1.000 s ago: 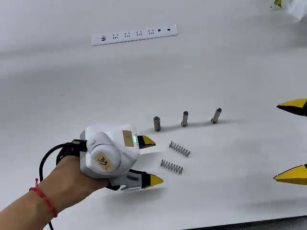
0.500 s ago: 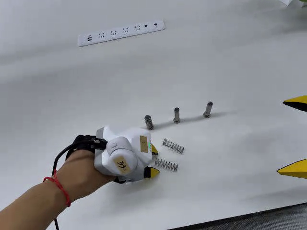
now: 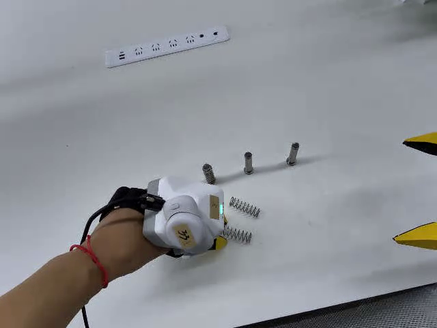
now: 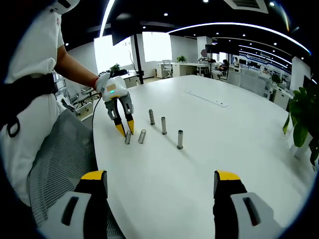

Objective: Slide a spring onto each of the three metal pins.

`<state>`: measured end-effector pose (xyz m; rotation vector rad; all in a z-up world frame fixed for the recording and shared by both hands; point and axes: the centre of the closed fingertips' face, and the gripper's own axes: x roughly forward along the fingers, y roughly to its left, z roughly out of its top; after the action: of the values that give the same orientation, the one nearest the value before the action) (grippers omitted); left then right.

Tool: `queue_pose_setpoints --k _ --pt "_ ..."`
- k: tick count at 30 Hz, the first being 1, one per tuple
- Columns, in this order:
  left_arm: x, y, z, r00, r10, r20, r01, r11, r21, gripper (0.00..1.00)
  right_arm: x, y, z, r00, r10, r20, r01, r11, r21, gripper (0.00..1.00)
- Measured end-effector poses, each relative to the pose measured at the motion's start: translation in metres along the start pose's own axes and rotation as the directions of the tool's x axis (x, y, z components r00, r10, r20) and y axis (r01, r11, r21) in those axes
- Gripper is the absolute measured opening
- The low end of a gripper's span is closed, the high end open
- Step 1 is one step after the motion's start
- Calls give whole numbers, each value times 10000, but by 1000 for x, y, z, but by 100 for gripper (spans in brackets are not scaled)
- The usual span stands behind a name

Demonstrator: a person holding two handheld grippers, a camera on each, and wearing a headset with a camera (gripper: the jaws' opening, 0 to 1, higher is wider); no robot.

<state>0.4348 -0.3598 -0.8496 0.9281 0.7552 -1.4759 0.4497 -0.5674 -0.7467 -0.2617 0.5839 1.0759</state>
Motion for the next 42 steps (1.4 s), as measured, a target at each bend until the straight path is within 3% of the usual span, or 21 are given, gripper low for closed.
queue_pose_setpoints --k 19,42 --pt "0 -2 -2 9999 24 -164 -25 10000 -39 11 7 6 6 10000 63 46 -62 10000 -50 88" --pt "-9 -9 6 9983 67 579 -24 9973 -736 11 18 15 8 9996 266 69 -266 9996 -56 86"
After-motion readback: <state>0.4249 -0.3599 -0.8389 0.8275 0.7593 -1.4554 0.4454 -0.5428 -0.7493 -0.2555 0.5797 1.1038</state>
